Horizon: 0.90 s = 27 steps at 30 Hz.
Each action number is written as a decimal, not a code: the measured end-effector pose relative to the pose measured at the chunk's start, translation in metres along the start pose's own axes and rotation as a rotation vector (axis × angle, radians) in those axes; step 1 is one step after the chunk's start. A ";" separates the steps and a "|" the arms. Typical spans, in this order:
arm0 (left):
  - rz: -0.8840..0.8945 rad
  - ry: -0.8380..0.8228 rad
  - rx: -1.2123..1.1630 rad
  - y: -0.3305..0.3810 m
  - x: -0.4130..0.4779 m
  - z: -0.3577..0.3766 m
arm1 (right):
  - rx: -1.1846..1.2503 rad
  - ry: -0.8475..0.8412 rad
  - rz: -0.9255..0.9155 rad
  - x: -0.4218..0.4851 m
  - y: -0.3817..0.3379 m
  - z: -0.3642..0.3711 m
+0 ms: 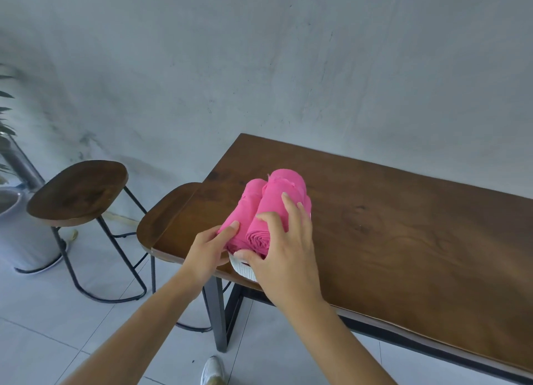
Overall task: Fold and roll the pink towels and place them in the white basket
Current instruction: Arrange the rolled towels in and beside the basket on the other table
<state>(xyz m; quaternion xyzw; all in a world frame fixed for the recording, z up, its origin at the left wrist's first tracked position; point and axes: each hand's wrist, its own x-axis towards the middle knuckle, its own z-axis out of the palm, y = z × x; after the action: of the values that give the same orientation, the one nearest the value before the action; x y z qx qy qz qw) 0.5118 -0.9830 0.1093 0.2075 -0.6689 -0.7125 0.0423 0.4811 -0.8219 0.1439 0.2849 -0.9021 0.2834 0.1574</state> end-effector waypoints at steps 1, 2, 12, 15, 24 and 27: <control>-0.008 0.004 -0.002 0.000 0.001 0.000 | 0.037 0.026 0.024 -0.001 0.000 -0.001; -0.017 0.011 -0.002 0.001 0.002 0.000 | 0.071 0.054 0.041 -0.002 0.002 -0.002; 0.039 0.048 0.214 0.021 0.012 -0.001 | 0.526 0.311 0.270 -0.015 0.045 -0.028; 0.158 0.087 0.437 0.031 0.018 0.005 | 0.491 0.348 0.338 -0.026 0.073 -0.032; 0.250 0.144 0.831 0.031 0.031 0.021 | 0.304 0.200 0.448 -0.084 0.143 0.009; 0.267 0.187 0.752 0.031 0.028 0.020 | 0.252 0.181 0.423 -0.095 0.147 0.017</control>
<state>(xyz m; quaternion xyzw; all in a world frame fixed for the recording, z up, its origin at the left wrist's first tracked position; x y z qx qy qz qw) 0.4723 -0.9774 0.1329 0.1836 -0.8972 -0.3846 0.1160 0.4652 -0.6921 0.0265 0.0809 -0.8814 0.4445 0.1380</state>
